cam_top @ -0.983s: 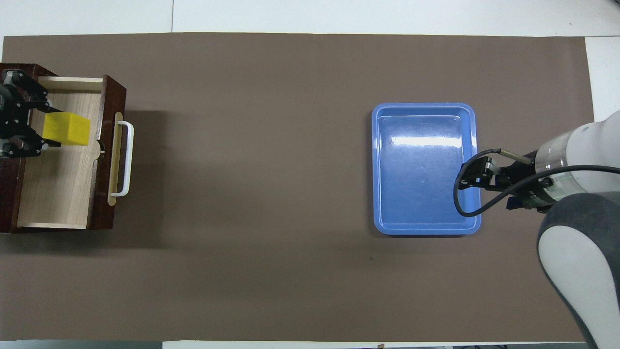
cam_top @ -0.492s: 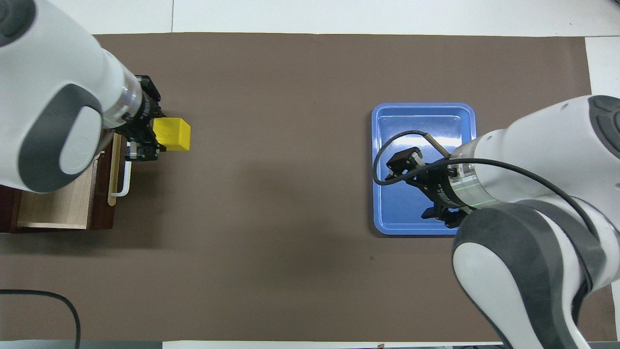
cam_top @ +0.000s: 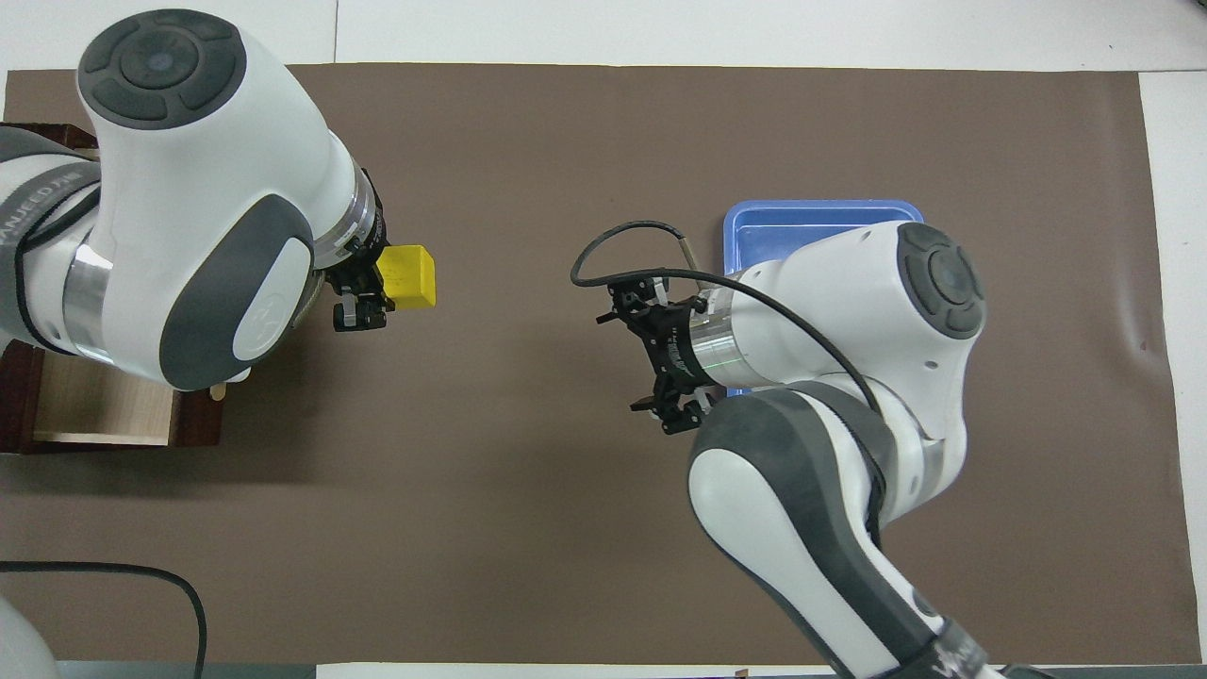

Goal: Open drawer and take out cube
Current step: 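Carry the cube toward the right gripper while the right gripper reaches it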

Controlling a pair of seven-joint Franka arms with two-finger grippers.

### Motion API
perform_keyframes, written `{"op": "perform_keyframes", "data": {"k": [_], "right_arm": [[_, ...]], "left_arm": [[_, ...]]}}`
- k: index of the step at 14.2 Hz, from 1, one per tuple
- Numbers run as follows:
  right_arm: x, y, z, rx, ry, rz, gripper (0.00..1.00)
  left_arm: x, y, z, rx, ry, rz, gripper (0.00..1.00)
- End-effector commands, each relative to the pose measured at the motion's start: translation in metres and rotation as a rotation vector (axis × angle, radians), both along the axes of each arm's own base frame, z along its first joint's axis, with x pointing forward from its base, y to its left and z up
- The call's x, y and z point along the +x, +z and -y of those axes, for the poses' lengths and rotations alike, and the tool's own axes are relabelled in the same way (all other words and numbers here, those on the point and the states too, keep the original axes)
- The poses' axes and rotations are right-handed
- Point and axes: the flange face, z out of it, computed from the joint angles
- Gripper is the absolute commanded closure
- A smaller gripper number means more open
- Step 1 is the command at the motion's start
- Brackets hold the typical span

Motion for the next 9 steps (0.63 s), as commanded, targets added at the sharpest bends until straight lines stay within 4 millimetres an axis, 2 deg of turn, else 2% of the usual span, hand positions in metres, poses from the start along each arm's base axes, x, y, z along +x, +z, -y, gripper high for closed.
{"op": "perform_keyframes", "data": {"k": [1,2,3,7,9], "right_arm": [[0.014,-0.009,-0.005,0.126,-0.137,-0.051,0.0],[0.018,-0.004,-0.01,0.165,-0.156,-0.065,0.0],[0.019,-0.009,-0.019,0.176,-0.155,-0.08,0.0],[0.028,-0.029,-0.076,0.201,-0.169,-0.121,0.0],[0.034,-0.034,-0.091,0.198,-0.159,-0.133,0.0]], "left_arm": [[0.002,0.008,0.004,-0.013,0.026,-0.014,1.0],[0.002,0.008,0.005,-0.014,0.035,-0.01,1.0],[0.001,0.008,0.009,-0.016,0.027,-0.006,1.0],[-0.001,0.008,0.013,-0.018,0.021,-0.006,1.0],[-0.001,0.008,0.013,-0.018,0.021,-0.006,1.0]]}}
